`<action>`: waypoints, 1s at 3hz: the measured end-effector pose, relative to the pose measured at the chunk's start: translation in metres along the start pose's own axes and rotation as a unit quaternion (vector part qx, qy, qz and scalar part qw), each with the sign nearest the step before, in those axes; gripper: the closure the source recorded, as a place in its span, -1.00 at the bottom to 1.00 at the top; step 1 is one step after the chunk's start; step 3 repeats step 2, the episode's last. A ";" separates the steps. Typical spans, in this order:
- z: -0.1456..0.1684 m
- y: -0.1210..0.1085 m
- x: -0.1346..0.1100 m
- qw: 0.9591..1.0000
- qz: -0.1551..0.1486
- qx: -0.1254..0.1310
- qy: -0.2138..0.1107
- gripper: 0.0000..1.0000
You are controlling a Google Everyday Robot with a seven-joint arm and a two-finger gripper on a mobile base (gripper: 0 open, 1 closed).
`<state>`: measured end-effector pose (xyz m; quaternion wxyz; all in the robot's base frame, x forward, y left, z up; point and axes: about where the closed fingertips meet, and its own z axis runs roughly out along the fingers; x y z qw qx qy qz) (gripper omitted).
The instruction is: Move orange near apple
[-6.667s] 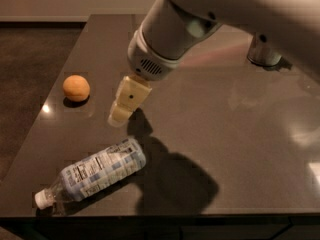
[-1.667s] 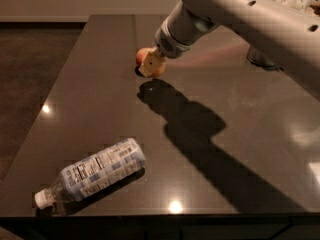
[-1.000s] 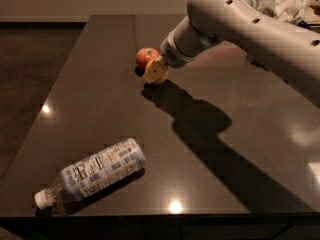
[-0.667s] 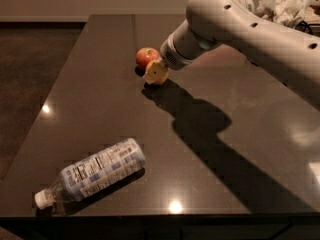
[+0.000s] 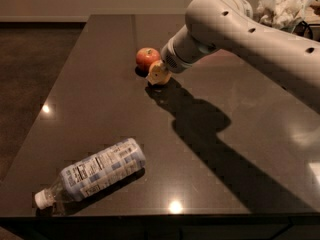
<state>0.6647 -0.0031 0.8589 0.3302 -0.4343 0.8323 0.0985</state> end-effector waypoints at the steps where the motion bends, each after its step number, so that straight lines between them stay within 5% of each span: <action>1: 0.001 0.001 -0.001 1.000 0.000 -0.001 0.000 -0.91; 3: 0.002 0.002 -0.001 1.000 -0.001 -0.002 0.001 -1.00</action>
Offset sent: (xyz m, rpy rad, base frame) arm -0.0003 0.0013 -0.0005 0.0004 0.0015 0.0021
